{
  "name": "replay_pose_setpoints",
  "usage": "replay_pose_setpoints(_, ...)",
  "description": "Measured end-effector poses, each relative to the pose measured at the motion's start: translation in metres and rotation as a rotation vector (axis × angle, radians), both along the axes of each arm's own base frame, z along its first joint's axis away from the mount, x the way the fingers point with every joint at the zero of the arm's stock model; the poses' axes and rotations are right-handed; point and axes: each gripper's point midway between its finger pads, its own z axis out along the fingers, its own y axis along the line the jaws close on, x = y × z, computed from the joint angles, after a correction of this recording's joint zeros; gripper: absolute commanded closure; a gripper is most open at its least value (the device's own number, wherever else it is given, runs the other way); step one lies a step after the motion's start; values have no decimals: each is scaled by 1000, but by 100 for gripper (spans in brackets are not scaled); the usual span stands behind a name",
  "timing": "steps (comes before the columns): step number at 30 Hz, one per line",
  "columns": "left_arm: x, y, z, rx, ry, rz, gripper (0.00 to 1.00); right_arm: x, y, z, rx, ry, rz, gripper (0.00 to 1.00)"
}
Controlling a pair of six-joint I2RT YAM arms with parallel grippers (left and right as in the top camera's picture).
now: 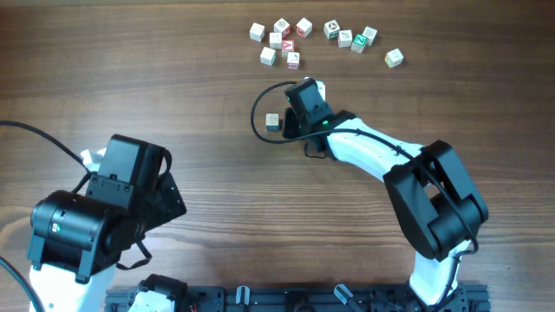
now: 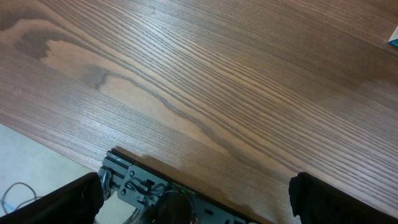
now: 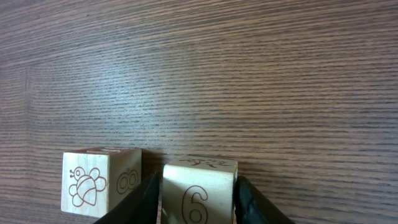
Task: Form a horizontal line
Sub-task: 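Place the '6' block right of the bee block, open right gripper, then reach the right gripper to the cluster and grasp the leaf block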
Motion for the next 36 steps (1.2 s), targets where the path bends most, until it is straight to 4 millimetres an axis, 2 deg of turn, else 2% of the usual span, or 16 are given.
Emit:
replay_pose_setpoints(2,0,0,0,0,0,0,0,0,0,0,0,-2,1,48)
replay_pose_setpoints(3,0,0,0,0,0,0,0,1,0,0,-3,-5,2,39)
replay_pose_setpoints(6,0,0,0,0,0,0,0,3,0,2,-5,-17,-2,4)
replay_pose_setpoints(7,0,0,0,0,0,0,0,3,0,2,-6,-19,0,1)
replay_pose_setpoints(10,0,0,0,0,0,0,0,-1,-3,0,-26,10,-2,1)
replay_pose_setpoints(12,0,0,0,0,0,0,0,2,-2,11,-27,9,-4,1)
replay_pose_setpoints(14,0,0,0,0,0,0,0,9,-5,36,-21,-24,-15,0)
replay_pose_setpoints(16,0,0,0,0,0,0,0,21,-17,82,-10,-114,-56,1)
replay_pose_setpoints(18,0,0,0,0,0,0,0,27,-25,109,-3,-175,-64,0)
replay_pose_setpoints(23,0,0,0,0,0,0,0,25,-40,200,31,-374,-76,0)
replay_pose_setpoints(27,0,0,0,0,0,0,0,36,-61,196,-12,-380,-127,1)
replay_pose_setpoints(29,0,0,0,0,1,0,0,61,-94,182,-13,-368,-167,1)
replay_pose_setpoints(31,0,0,0,0,0,0,0,76,-121,167,3,-337,-193,0)
replay_pose_setpoints(32,0,0,0,0,1,0,0,90,-132,163,23,-333,-193,1)
replay_pose_setpoints(34,0,0,0,0,-1,0,0,116,-141,159,38,-320,-191,1)
replay_pose_setpoints(36,0,0,0,0,0,0,0,147,-127,161,56,-314,-157,1)
